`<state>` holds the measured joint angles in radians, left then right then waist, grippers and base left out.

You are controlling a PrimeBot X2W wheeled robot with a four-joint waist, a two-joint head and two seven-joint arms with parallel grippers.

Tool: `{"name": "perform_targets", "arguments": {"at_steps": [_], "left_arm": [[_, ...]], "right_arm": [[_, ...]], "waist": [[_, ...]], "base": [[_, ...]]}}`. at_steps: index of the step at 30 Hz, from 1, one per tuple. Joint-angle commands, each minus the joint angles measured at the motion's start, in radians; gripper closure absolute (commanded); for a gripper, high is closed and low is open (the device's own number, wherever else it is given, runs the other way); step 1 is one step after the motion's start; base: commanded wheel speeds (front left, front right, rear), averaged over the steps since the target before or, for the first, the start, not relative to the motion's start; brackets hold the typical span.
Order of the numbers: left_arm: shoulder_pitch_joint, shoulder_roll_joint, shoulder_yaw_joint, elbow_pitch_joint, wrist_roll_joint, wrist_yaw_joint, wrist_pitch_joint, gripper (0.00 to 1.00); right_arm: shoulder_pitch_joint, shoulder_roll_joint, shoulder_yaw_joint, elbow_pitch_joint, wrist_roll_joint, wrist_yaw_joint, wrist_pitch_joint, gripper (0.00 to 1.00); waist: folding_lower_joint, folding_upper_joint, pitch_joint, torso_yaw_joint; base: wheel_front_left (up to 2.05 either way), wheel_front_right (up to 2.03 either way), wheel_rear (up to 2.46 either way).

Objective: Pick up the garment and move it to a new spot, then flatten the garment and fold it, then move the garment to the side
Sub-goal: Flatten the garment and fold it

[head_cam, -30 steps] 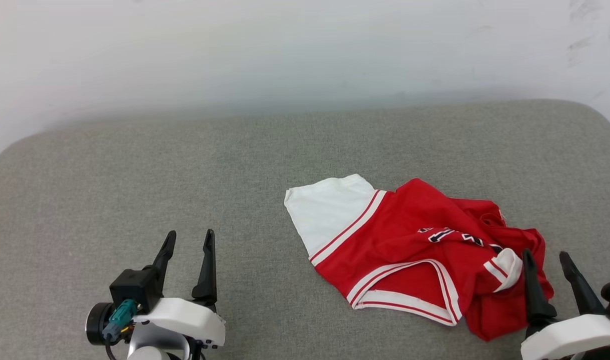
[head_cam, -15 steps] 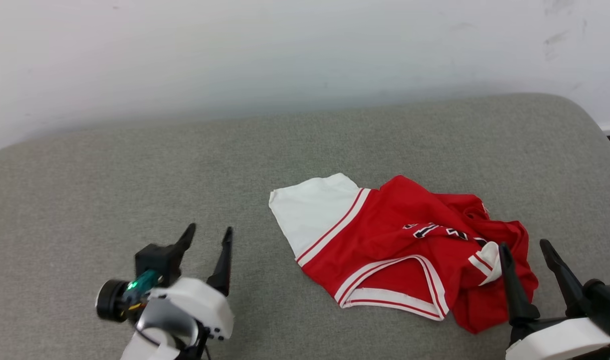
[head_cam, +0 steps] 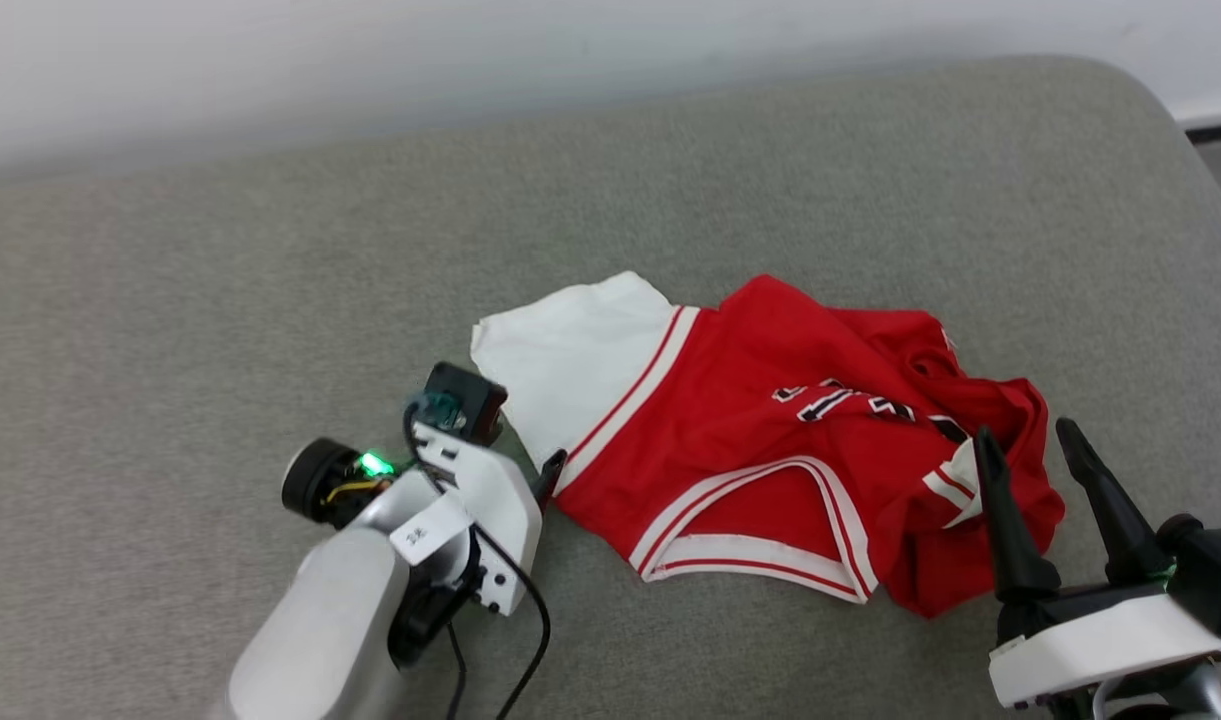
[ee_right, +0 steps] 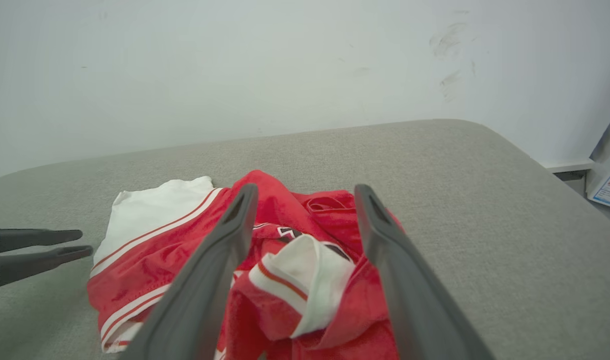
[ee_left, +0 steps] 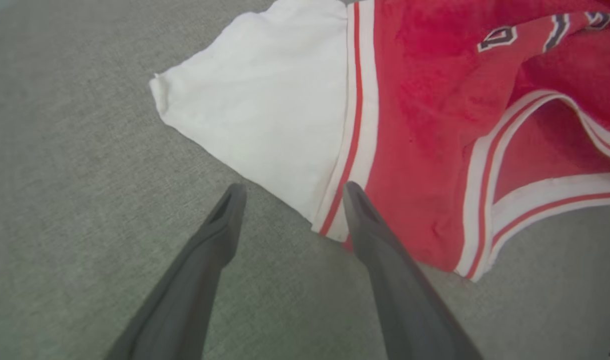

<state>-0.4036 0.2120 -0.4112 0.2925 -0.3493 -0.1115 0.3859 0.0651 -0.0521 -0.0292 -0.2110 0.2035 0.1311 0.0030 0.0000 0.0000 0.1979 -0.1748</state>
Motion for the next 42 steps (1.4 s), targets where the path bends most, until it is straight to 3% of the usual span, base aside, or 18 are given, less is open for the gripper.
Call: {"name": "perform_targets", "arguments": {"at_steps": [1,7,11,12,14,19,30,35,42], "left_arm": [[-0.044,0.020,-0.026,0.012,0.005,-0.008,0.036,0.00],[-0.130,0.081,-0.139,0.064,0.032,-0.018,0.129,0.00],[-0.150,0.138,-0.293,0.096,0.006,-0.020,0.229,0.00],[-0.151,0.153,-0.334,0.100,-0.017,-0.021,0.255,0.44],[-0.164,0.188,-0.401,0.098,-0.050,-0.023,0.287,1.00],[-0.226,0.266,-0.432,0.090,-0.095,-0.017,0.271,1.00],[-0.201,0.318,-0.345,0.011,-0.111,0.059,0.130,1.00],[-0.124,0.362,-0.295,-0.057,-0.148,0.120,0.100,1.00],[0.037,0.426,-0.220,-0.175,-0.193,0.242,0.050,1.00]], "right_arm": [[-0.027,0.002,0.005,0.011,0.010,-0.001,-0.016,0.00],[-0.062,0.002,0.013,0.052,0.036,-0.001,-0.052,0.00],[-0.078,0.002,0.022,0.079,0.055,-0.001,-0.071,0.00],[-0.082,0.002,0.024,0.086,0.061,-0.001,-0.076,0.00],[-0.087,0.002,0.025,0.096,0.066,-0.001,-0.085,0.00],[-0.095,0.002,0.030,0.115,0.079,-0.001,-0.099,0.00],[-0.076,0.002,0.012,0.125,0.081,-0.001,-0.089,0.00],[-0.062,0.002,-0.006,0.118,0.068,-0.001,-0.067,0.00],[-0.034,0.002,-0.025,0.103,0.060,-0.001,-0.032,0.00]], "waist": [[0.0000,0.0000,0.052,-0.032],[0.0000,0.0000,0.101,-0.054],[0.0000,0.0000,0.118,-0.067],[0.0000,0.0000,0.121,-0.069],[0.0000,0.0000,0.124,-0.073],[0.0000,0.0000,0.125,-0.075],[0.0000,0.0000,0.066,-0.020],[0.0000,0.0000,0.023,0.026],[0.0000,0.0000,-0.030,0.098]], "base": [[0.00,0.00,0.00],[0.00,0.00,0.00],[0.00,0.00,0.00],[0.00,0.00,0.00],[0.00,0.00,0.00],[0.00,0.00,0.00],[0.00,0.00,0.00],[0.00,0.00,0.00],[0.00,0.00,0.00]]}}
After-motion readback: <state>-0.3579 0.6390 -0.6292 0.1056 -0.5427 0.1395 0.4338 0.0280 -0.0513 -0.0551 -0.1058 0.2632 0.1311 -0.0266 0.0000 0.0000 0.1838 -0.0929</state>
